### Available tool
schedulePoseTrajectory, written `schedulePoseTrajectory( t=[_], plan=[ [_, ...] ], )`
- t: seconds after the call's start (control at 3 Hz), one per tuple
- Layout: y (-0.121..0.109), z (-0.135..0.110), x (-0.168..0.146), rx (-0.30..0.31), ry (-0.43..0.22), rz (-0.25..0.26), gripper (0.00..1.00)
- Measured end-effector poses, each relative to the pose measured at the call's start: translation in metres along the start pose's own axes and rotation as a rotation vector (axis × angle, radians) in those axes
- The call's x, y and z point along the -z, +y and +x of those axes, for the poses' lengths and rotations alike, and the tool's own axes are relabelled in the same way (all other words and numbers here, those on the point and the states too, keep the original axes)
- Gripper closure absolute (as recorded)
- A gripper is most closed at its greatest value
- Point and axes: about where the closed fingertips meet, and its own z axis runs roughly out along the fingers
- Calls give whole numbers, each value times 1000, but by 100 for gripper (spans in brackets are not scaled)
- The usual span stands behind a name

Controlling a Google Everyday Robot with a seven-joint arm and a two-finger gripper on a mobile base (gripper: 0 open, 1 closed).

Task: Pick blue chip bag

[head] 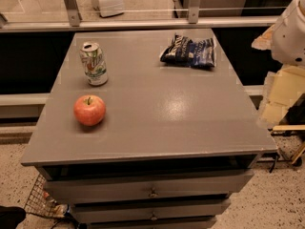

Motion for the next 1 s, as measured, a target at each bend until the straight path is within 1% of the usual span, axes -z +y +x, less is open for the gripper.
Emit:
schedulePoseTrajectory(
  t=[0.33,0.67,1.0],
  plan=[
    [0,0,0,0,0,0,0],
    [-21,6,-11,-51,-39,32,0],
    [-72,21,-37,-143,-166,92,0]
  ],
)
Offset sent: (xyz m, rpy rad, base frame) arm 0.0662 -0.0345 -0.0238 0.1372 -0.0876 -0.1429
